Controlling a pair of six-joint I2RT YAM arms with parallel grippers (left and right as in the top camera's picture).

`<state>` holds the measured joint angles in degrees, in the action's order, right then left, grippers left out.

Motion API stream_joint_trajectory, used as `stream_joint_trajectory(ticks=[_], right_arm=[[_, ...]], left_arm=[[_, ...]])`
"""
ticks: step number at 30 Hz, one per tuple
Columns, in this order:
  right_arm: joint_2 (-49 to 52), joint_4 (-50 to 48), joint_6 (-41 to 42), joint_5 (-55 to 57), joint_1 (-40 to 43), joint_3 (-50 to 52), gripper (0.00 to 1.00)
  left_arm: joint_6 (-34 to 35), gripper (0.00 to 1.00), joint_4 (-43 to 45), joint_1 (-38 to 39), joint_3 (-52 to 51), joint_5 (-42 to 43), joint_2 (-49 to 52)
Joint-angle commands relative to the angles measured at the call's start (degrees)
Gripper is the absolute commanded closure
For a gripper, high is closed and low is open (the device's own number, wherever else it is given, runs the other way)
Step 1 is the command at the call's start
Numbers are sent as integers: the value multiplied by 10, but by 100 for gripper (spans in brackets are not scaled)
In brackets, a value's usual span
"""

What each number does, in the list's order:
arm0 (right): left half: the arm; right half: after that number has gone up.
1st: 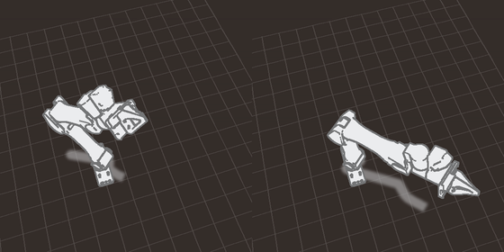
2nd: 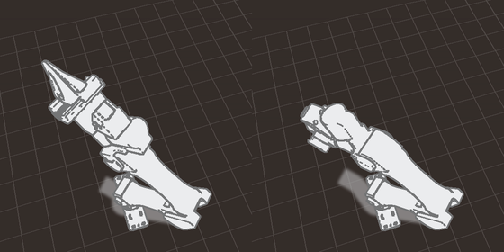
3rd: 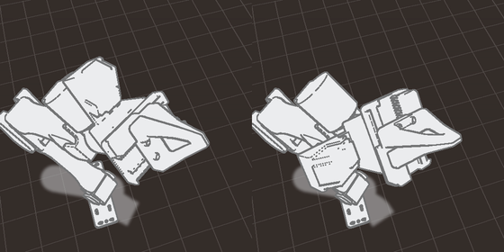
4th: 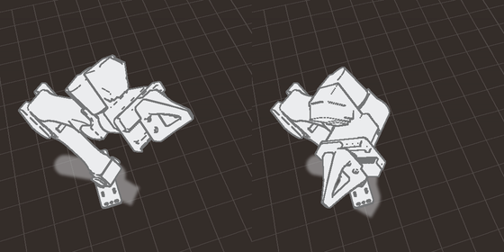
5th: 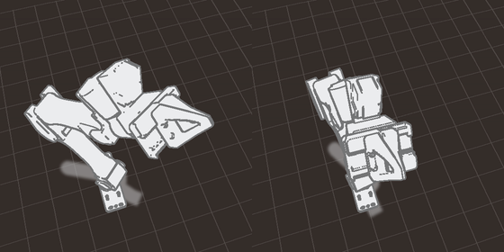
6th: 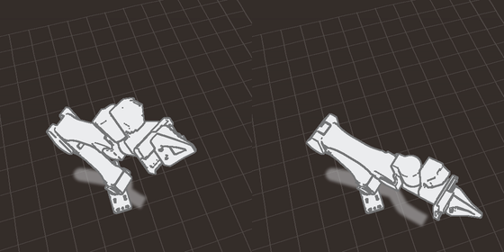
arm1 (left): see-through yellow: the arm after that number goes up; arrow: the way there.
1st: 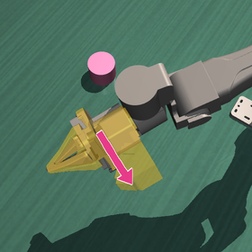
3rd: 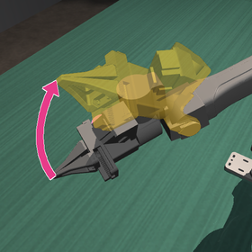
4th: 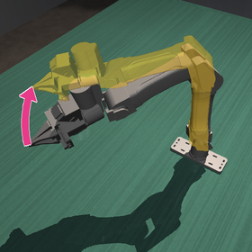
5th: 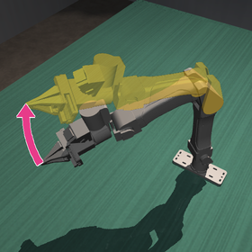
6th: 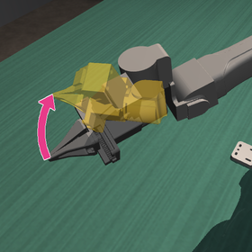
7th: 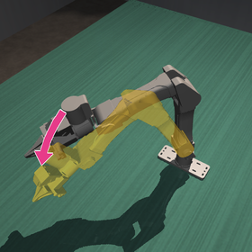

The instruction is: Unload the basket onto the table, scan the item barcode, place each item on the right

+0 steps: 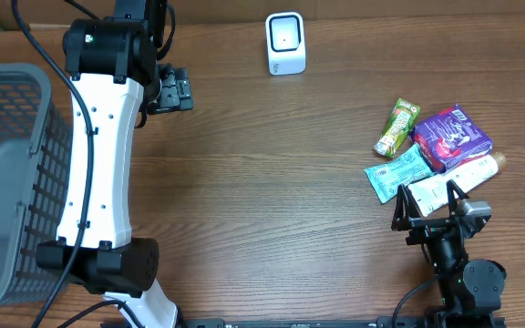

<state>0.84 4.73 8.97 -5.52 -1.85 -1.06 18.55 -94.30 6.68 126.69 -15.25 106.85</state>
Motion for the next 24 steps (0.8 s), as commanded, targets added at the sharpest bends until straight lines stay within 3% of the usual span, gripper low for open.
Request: stream_joint_trajectory(ticks=[1,24], right_arm=[[-7,-3,-2,7,6,6,0],[-7,-3,-2,7,6,6,0]], left_arm=[[10,0,0,1,-1,-2,5],[-5,0,9,1,-1,-24,-9]])
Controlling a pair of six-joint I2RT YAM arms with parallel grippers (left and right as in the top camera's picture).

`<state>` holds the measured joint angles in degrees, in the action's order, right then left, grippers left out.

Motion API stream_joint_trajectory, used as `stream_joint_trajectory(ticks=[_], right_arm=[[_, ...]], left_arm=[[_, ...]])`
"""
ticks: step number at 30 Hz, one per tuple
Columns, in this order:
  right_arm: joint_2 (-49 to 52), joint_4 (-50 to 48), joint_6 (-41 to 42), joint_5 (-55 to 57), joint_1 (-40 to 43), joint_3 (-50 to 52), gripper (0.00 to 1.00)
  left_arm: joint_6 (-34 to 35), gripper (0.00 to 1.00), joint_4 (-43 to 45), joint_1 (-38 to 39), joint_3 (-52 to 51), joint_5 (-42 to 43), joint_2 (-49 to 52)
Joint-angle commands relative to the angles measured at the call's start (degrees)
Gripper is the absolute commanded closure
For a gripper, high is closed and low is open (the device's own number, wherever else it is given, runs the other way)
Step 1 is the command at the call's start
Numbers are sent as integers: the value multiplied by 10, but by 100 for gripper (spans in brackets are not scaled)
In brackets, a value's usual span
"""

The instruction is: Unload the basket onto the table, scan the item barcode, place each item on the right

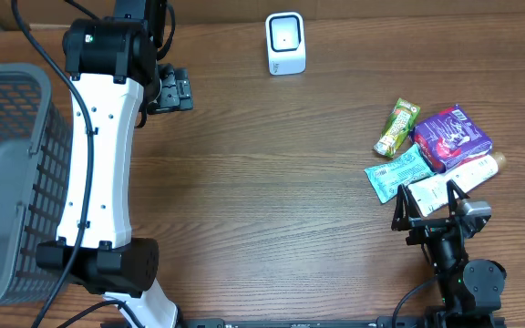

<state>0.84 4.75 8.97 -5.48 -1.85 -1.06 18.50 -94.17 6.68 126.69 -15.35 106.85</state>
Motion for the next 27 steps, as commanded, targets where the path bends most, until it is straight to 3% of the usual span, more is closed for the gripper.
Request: stream_joint_trajectory(ticks=[1,5,11,15,16,20,23,24,27], right_arm=[[-7,-4,-2,7,6,6,0],[-7,-3,-2,7,6,6,0],[-7,-4,-2,7,6,6,0],[-7,-4,-2,7,6,6,0],[-7,-4,-2,7,6,6,0],[-7,-4,-2,7,6,6,0],[-7,-4,-2,7,6,6,0],[-7,-4,-2,7,6,6,0],[-7,-4,-3,7,6,6,0]], left_arm=[[-5,1,12,1,-1,-25,-13],[-3,1,30,1,-10,-14,-54],[-5,0,214,1,-137,35,-171],[-32,0,356,1,-287,62,-273],[-76,1,429,1,-369,90,-327],[-170,0,554,1,-530,143,-433],[-187,0,659,1,-657,145,-513],[-188,1,754,1,-750,145,-566],[-189,1,885,1,-879,143,-638]])
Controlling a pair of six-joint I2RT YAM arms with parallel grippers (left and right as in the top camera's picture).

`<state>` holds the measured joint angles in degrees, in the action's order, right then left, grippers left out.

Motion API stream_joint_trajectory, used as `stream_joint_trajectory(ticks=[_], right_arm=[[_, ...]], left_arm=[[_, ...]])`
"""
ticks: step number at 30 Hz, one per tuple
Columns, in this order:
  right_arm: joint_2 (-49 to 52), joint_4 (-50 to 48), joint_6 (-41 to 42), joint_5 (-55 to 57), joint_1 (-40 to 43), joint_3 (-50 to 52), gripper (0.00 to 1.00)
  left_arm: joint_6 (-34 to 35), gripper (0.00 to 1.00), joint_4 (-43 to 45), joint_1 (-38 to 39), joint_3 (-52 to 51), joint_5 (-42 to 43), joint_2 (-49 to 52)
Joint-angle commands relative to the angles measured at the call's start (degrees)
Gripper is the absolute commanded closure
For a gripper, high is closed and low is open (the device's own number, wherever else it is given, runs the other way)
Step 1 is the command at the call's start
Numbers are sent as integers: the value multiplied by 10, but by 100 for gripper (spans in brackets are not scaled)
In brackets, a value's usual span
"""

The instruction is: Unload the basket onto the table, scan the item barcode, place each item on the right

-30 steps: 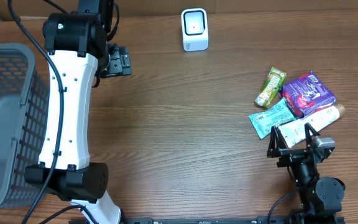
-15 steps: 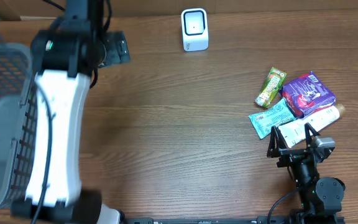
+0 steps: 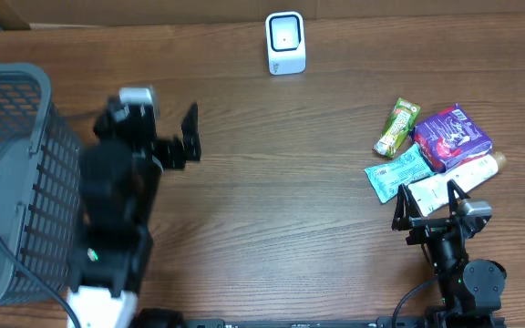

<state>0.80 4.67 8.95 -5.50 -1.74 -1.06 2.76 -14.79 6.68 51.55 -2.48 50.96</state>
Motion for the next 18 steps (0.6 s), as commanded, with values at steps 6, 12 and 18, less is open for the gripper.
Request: stream_joint_trajectory(ticks=[6,12,18], right_arm=[[-6,-3,-2,7,5,6,0],[-6,-3,-2,7,5,6,0],[-6,-3,-2,7,5,6,0]], left_arm=[[-63,0,231,1,-313,15,-196],[-105,0,241,-9,-419,15,-307],[-104,1,240,-45,-494,23,-400]])
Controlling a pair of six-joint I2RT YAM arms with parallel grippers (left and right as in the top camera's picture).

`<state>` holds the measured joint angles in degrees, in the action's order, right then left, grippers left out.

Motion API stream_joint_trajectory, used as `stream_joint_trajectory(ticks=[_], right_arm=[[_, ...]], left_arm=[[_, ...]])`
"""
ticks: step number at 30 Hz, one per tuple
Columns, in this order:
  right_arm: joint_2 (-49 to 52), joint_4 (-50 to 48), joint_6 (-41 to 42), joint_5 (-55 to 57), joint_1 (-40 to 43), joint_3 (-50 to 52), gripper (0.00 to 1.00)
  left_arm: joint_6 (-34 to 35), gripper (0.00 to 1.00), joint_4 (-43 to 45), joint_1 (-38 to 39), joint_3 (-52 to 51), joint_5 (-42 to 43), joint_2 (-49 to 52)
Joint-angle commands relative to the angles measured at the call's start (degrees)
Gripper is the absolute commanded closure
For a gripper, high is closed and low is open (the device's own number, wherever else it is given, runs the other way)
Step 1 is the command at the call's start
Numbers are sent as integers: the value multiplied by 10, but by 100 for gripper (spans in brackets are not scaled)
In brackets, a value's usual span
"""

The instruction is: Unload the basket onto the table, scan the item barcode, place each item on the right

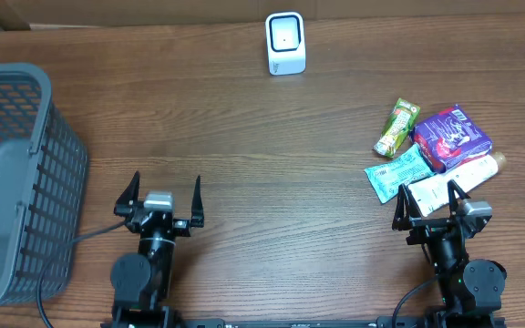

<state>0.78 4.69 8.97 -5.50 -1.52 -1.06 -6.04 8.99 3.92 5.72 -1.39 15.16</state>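
Observation:
The white barcode scanner (285,42) stands at the far edge of the table, its face toward me. Several items lie in a cluster at the right: a green snack packet (396,128), a purple packet (451,137), a teal packet (397,173) and a white tube (458,182). My right gripper (427,202) is open at the near right, its fingers on either side of the tube's near end as seen from above; I cannot tell whether they touch it. My left gripper (166,188) is open and holds nothing, at the near left, far from the items.
A grey mesh basket (16,182) fills the left edge of the table, just left of the left arm. The brown wooden tabletop (272,155) stretches between the two arms and the scanner.
The left arm has drawn back from the mid-left of the table beside the basket to a folded pose at the front edge. Its gripper is still open. The right arm and the items have not moved.
At the two oldest moments the left arm reached far over the table, its gripper at the back left with nothing in it. It was then lower and nearer, beside the basket. Now it sits folded at the front edge. The right arm and items stayed put throughout.

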Motion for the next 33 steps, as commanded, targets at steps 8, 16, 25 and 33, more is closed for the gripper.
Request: stream_joint_trajectory(ticks=[8,16,25,33], right_arm=[[-6,-3,-2,7,3,6,0],[-6,-3,-2,7,3,6,0],[-6,-3,-2,7,3,6,0],[-6,-3,-2,7,3,6,0]], left_arm=[[-17,0,-87,-33,-54,11,-128],[-15,0,-134,-34,-54,12,-149],[-15,1,-134,-34,-54,12,-149],[-15,0,-134,-34,-54,12,-149]])
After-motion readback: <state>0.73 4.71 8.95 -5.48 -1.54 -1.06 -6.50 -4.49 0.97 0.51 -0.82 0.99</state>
